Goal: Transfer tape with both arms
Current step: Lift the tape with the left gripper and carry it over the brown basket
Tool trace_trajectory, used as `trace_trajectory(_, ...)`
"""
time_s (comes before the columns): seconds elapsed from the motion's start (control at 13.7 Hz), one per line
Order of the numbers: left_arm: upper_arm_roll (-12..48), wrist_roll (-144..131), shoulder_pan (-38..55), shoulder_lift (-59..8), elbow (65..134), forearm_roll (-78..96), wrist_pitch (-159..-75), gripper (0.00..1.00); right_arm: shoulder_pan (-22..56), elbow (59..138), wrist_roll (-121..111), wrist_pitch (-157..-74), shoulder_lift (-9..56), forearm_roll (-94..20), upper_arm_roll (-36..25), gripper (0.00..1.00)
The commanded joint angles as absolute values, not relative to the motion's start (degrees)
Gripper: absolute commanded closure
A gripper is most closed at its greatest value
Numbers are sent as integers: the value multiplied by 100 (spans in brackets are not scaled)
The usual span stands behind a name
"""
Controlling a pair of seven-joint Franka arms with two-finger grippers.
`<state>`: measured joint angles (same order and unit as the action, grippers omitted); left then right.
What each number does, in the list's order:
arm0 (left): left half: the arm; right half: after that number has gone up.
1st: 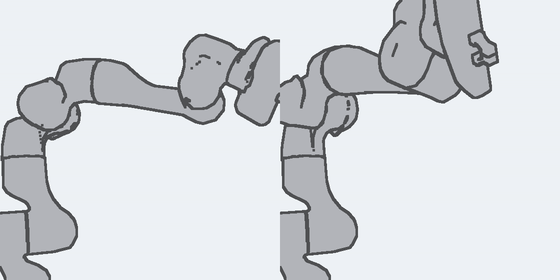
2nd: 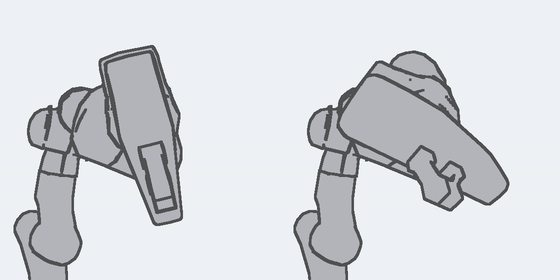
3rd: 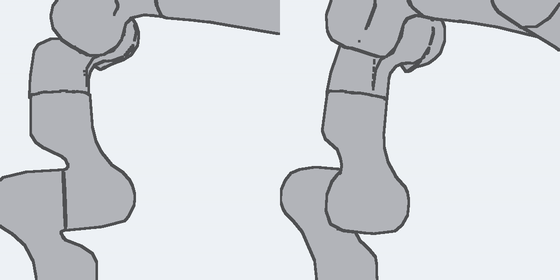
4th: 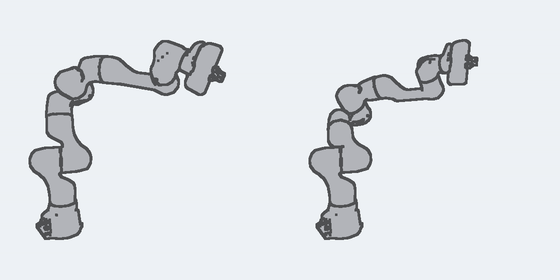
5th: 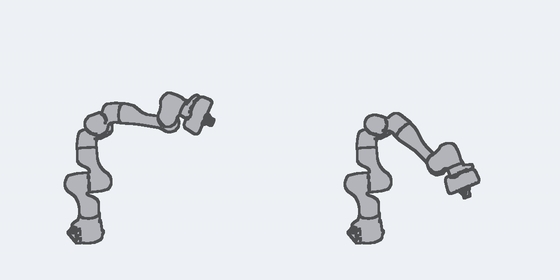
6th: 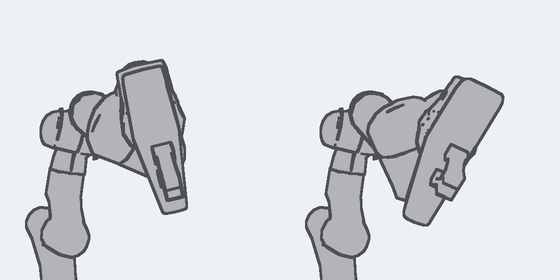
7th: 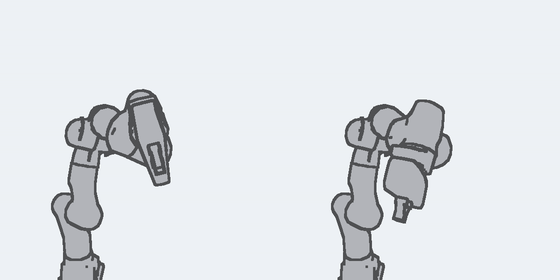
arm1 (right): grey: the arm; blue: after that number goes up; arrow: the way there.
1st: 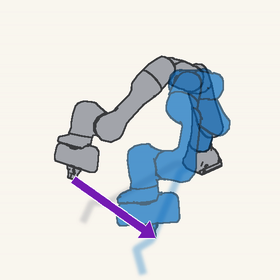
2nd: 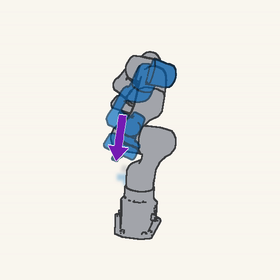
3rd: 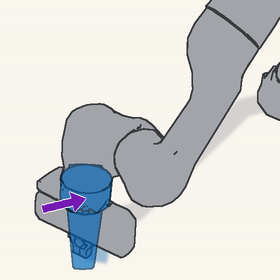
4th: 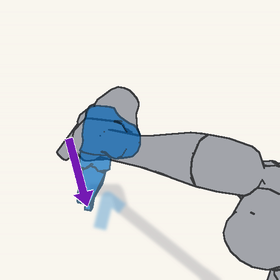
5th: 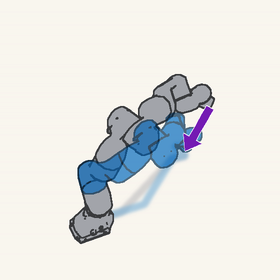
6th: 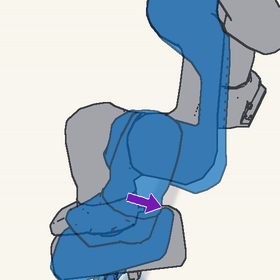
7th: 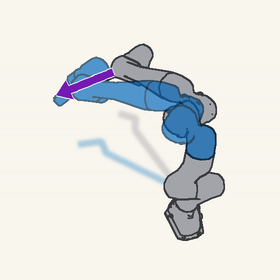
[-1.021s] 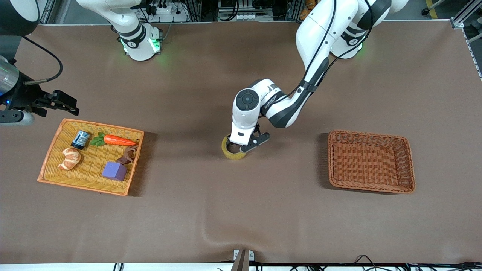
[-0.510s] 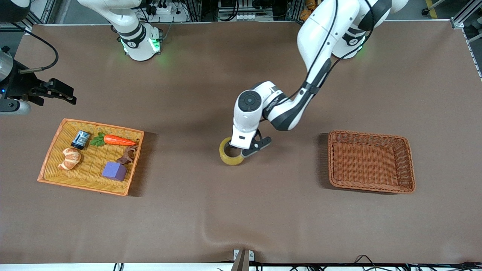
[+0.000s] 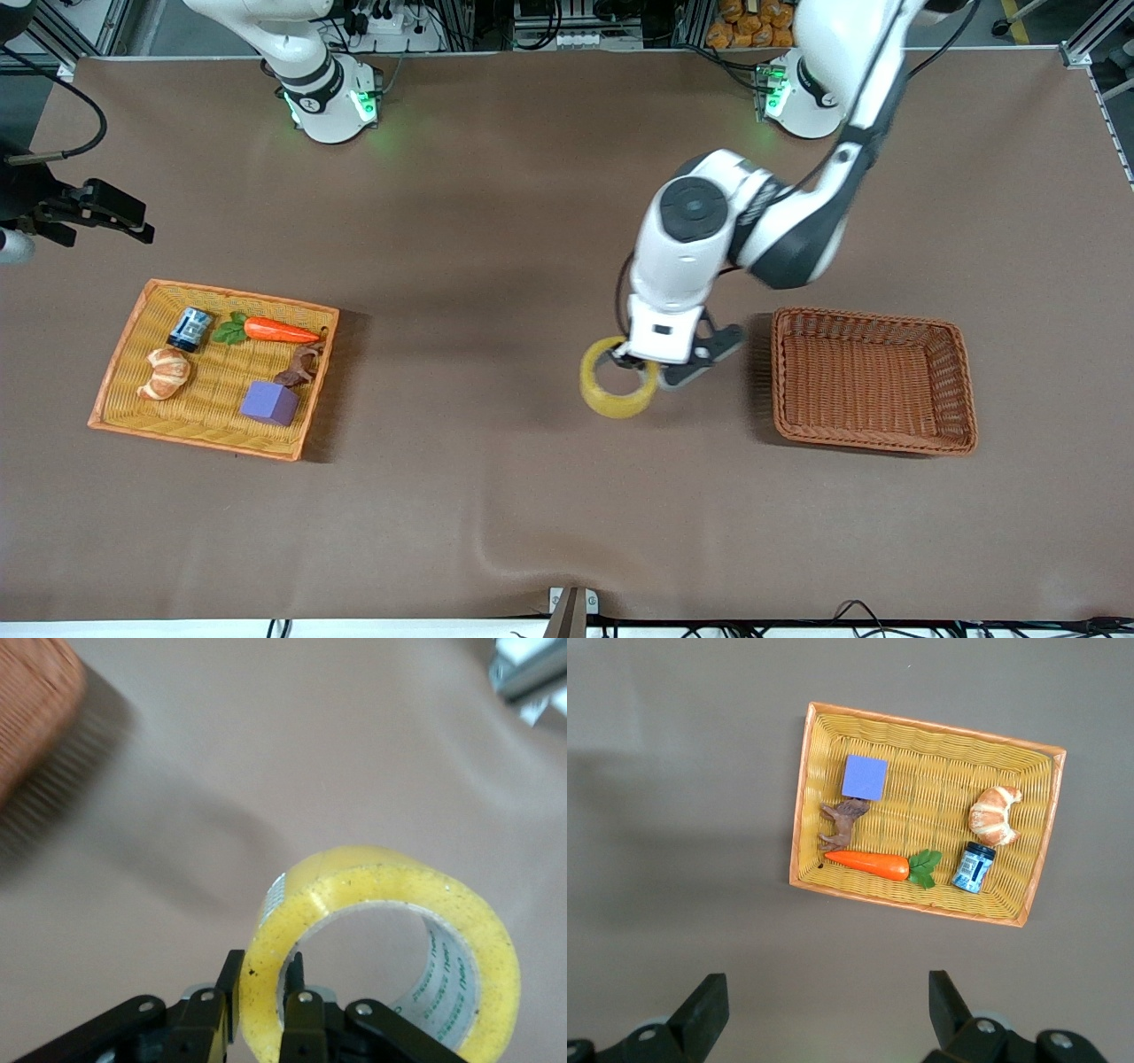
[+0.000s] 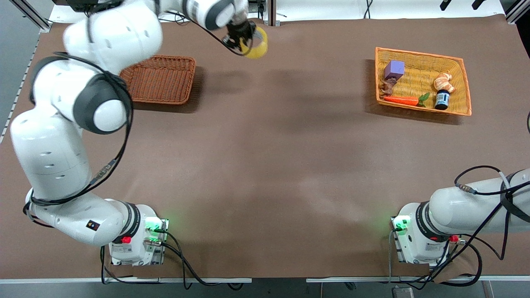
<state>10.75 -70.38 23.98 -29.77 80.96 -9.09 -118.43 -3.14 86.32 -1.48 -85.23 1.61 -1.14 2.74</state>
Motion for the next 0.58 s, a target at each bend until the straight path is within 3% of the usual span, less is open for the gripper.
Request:
trace_trajectory(0.0, 1169, -6183, 1822, -2366, 8463, -590, -11559, 100, -422, 8587, -237, -8394, 97, -185, 334, 0)
trace_trajectory(0.51, 1160, -3404, 240, -1547, 9148, -26, -10661, 100, -430, 8263, -184, -8394, 167, -193, 343, 0)
